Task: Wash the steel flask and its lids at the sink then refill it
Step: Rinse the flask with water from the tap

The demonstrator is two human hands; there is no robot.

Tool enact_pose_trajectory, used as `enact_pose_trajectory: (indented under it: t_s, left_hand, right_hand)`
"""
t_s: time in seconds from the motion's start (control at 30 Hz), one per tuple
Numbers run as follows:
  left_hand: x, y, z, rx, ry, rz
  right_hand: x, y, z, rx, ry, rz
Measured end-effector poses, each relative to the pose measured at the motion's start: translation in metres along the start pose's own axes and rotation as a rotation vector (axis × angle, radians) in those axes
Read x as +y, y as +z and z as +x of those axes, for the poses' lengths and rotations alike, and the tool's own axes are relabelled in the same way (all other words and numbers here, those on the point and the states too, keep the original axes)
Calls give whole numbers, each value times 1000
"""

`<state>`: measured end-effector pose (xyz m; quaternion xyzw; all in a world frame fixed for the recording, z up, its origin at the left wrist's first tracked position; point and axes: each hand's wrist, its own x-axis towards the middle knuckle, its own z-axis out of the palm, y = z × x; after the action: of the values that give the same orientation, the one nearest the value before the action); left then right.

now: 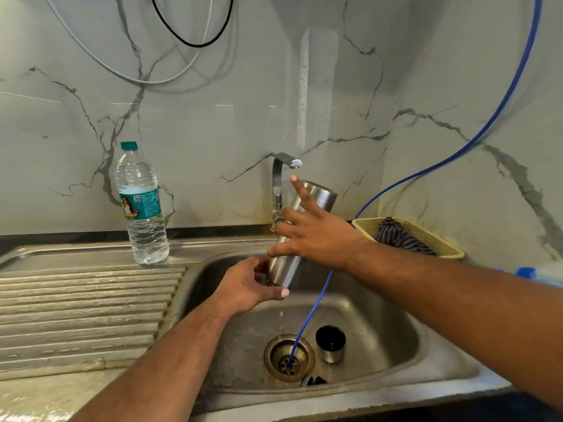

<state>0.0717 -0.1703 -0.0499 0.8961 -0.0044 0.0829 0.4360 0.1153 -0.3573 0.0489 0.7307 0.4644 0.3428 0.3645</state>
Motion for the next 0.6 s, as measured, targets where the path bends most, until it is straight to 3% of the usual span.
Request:
enact_pose_trajectory:
  t_s: [0.2,0.4,0.5,0.6]
  left_hand:
    - [11,3,-6,-47,44,-106]
    - [5,-2,-1,47,63,-224]
    - [5,-2,3,81,71,-269]
    - [12,-7,3,145,98,-280]
  right_hand:
    - [-3,-6,7,115,-149,-86]
    - [6,-20,-7,160,70,-39]
    - [20,-29,-14,260,256,160]
    - [31,-38,-20,426,532,750]
